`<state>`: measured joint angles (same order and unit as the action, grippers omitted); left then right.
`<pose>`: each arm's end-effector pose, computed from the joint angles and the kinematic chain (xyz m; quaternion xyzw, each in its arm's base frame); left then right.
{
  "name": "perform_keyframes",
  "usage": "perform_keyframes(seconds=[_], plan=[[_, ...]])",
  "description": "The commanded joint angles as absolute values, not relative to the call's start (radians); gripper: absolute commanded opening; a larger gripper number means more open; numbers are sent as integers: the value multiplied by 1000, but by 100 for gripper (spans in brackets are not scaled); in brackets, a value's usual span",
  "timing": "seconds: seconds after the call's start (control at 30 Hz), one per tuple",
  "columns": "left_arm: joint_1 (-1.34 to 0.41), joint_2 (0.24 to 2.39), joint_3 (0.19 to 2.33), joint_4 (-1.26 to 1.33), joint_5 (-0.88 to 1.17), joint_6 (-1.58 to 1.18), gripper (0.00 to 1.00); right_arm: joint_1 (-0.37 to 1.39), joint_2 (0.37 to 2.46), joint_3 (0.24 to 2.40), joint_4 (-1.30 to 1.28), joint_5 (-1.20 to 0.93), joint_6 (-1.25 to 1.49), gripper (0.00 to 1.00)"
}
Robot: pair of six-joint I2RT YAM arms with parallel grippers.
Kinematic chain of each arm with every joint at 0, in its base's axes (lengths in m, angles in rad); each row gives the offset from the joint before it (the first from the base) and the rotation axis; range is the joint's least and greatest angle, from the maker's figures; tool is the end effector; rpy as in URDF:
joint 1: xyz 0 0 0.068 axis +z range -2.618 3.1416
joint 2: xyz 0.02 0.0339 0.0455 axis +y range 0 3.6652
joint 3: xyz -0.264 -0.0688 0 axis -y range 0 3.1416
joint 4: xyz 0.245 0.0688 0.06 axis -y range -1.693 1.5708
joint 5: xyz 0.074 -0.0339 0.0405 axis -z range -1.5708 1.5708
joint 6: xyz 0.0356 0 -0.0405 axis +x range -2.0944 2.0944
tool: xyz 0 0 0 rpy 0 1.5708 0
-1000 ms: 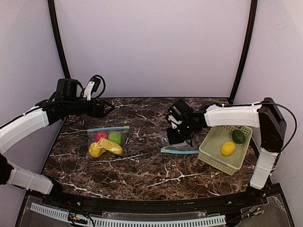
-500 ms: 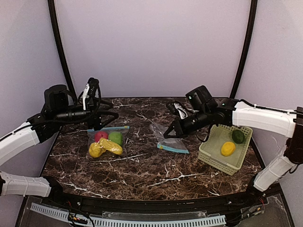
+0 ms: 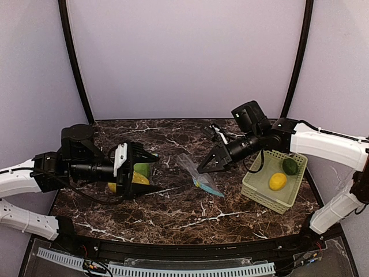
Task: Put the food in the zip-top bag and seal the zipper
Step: Pass from the right arm to the left
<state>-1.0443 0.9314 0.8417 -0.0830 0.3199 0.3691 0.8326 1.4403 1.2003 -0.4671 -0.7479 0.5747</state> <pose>0.0999 -0.1941 0.3446 0.5686 0.5082 -0.3254 0.5590 0.1934 0.2485 0.3103 -0.2603 0.8187 0.5051 0.0824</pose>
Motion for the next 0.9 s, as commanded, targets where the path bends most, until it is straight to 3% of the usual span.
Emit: perform_keyframes(seconds=[0.0,0.43,0.87], plan=[[-1097,963,838,-148,202,458,76,843,1449,1199,-426,-839,616,0],[-1178,1055,845,-93,271,412,73,867,1545,1245,-474,-951,620,0],[-1206,1083,836,-34,133,411,82,922,1599,1278,-513,-953,591,0]])
